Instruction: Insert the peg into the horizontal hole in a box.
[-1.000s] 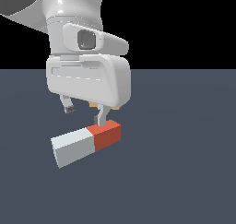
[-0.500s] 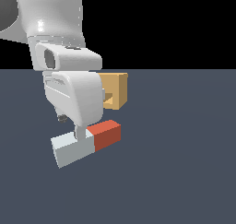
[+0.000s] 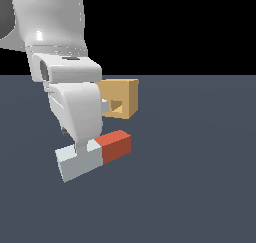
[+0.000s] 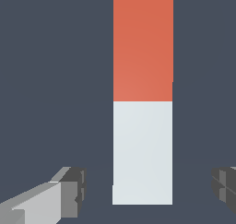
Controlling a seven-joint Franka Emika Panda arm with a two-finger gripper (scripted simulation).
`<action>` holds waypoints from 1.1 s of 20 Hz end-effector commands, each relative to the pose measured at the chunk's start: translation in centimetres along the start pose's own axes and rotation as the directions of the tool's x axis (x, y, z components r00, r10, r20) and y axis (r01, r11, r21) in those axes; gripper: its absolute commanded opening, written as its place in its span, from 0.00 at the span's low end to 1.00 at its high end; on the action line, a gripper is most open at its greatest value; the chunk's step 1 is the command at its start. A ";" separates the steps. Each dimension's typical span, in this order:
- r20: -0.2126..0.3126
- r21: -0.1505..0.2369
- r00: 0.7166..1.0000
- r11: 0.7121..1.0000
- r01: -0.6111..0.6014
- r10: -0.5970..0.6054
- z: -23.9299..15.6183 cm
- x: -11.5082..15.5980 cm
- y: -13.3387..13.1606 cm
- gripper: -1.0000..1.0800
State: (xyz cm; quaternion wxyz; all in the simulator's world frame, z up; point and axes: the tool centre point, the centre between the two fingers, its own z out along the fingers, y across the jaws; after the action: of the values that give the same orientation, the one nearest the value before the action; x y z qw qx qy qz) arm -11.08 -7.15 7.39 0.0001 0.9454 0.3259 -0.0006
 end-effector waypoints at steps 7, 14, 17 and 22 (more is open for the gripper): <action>0.000 0.000 1.000 1.000 -0.002 0.002 1.8 -0.1 0.0 0.96; -0.001 0.000 1.000 1.000 -0.004 0.004 4.6 0.0 -0.1 0.96; -0.001 0.000 1.000 1.000 -0.004 0.004 5.0 0.0 -0.1 0.96; -0.001 0.000 1.000 1.000 -0.004 0.004 5.0 0.0 -0.1 0.00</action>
State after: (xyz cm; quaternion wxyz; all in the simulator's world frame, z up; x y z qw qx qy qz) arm -11.16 -7.14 2.40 0.0001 0.9461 0.3237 -0.0001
